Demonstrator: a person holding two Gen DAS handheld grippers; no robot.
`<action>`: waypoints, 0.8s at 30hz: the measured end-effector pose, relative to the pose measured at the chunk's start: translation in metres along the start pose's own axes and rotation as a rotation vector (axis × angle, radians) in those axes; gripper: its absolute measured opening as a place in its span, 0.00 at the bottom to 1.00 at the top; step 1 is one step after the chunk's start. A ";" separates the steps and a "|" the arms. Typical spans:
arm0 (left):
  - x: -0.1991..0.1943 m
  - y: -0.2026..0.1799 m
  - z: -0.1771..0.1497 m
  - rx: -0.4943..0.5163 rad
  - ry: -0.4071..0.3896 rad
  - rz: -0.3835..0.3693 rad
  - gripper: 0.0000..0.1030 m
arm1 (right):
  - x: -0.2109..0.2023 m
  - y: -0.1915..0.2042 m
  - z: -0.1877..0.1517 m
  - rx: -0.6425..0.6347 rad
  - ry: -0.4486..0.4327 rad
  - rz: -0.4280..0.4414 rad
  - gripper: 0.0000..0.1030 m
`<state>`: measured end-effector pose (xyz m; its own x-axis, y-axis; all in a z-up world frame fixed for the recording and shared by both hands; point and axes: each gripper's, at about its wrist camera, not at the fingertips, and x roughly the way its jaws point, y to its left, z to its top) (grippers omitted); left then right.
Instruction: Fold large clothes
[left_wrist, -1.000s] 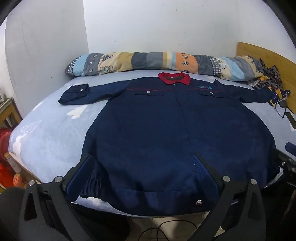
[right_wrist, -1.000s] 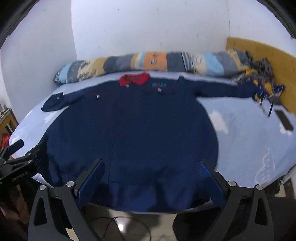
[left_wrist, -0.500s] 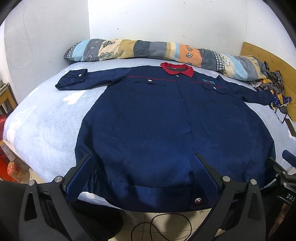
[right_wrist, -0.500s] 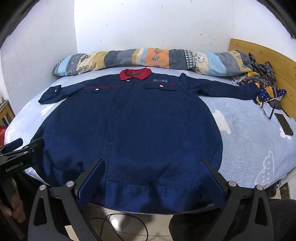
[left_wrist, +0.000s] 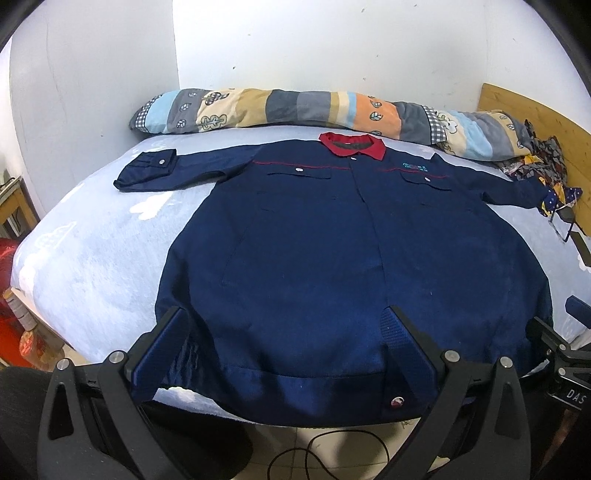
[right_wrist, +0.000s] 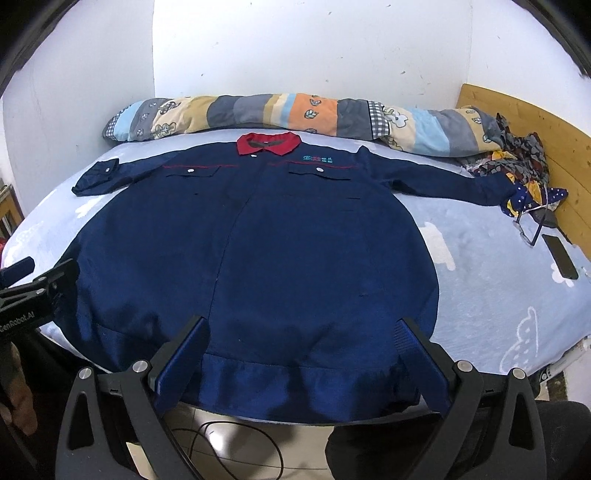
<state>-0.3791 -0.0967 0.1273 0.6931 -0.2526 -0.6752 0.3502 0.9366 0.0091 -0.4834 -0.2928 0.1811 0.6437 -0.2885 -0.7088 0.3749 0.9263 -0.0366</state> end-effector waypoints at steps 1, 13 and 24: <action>0.000 0.000 0.000 0.002 0.000 -0.001 1.00 | 0.002 0.000 0.001 -0.007 0.008 -0.010 0.98; -0.001 -0.004 -0.005 0.004 -0.001 0.011 1.00 | 0.001 0.005 -0.002 -0.012 -0.006 -0.008 0.98; -0.007 -0.005 -0.008 0.006 -0.017 0.013 1.00 | 0.003 0.005 -0.002 -0.023 -0.001 -0.020 0.98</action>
<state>-0.3904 -0.0976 0.1265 0.7083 -0.2449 -0.6620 0.3453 0.9382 0.0223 -0.4808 -0.2888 0.1776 0.6369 -0.3073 -0.7070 0.3724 0.9257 -0.0669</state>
